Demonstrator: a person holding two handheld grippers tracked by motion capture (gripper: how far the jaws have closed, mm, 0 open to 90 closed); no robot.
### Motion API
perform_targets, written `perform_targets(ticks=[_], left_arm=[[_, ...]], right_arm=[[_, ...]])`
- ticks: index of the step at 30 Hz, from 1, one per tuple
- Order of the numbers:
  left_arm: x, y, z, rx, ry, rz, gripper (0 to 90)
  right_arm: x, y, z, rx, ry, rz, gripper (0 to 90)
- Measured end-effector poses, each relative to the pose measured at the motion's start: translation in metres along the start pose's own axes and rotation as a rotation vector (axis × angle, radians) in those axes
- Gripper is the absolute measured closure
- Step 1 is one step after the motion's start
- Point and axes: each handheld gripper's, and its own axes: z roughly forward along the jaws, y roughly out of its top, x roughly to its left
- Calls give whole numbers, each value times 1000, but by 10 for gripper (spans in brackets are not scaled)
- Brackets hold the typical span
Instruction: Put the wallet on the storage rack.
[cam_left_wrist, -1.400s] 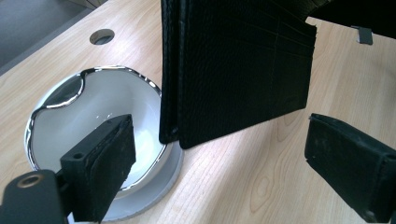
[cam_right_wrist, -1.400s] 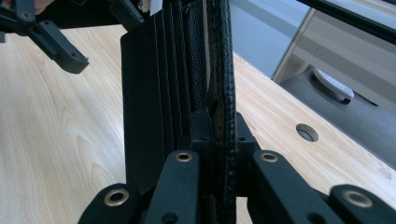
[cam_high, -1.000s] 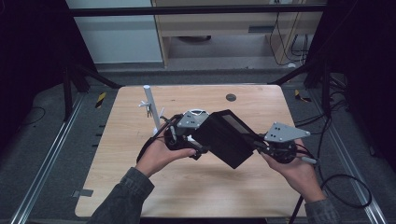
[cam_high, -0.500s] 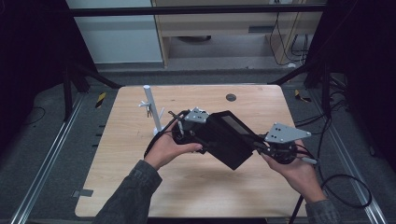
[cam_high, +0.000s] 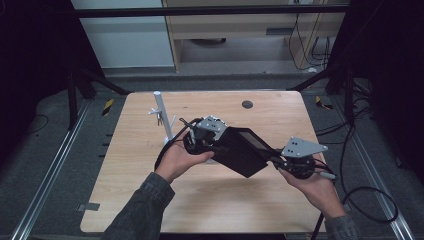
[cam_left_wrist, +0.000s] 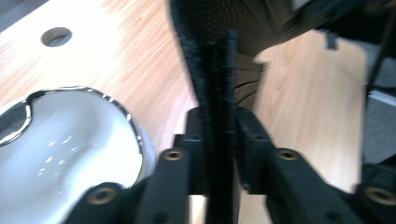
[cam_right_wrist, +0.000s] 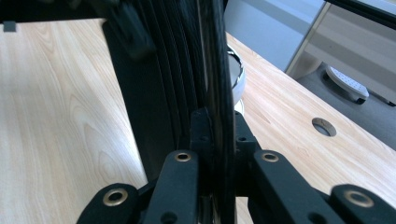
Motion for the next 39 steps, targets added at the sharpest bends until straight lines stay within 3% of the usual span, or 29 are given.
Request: perform_targets(ticks=[4,6,8,9,10,15,17,21,22,23,25,26,27,28,29,32,34,36,39], left_arm=[[-5,9,-6,14,17,5,805],[-7,15,-10,23,36,0,807],[-8,21,-15,42,60,21,807],[-8,21,-15,42,60,21,807],[-7,27,-19,61,79,28,807],[-3,36,-32,75,93,35,807],[-3,38,-37,84,106,39,807],[-3,41,-46,93,115,35,807],[-3,41,-46,93,115,35,807],[-2,44,-51,105,120,38,807],[-2,49,-55,114,129,44,807],[-2,49,-55,114,129,44,807],[1,54,-60,120,141,46,807],[1,54,-60,120,141,46,807],[2,58,-64,121,154,45,807],[8,63,-69,112,184,41,807],[10,64,-71,107,191,38,807],[16,66,-77,90,219,25,807],[20,66,-79,78,232,25,807]], right_arm=[[2,-9,5,7,-6,7,803],[5,-14,9,14,12,21,685],[8,-19,14,30,28,29,541],[8,-19,14,30,28,29,541],[11,-27,18,47,54,57,421],[14,-50,21,53,43,123,239],[11,-59,22,51,15,155,191],[-1,-82,22,59,-93,275,136],[-1,-82,22,59,-93,275,136],[-7,-90,22,84,-168,309,109],[-13,-97,22,104,-221,360,101],[-13,-97,22,104,-221,360,101],[-16,-104,21,125,-270,408,95],[-16,-104,21,125,-270,408,95],[-19,-110,21,150,-307,409,90],[-20,-119,22,192,-339,428,93],[-20,-121,21,197,-343,436,94],[-21,-124,17,193,-355,485,96],[-23,-128,17,203,-360,501,97]])
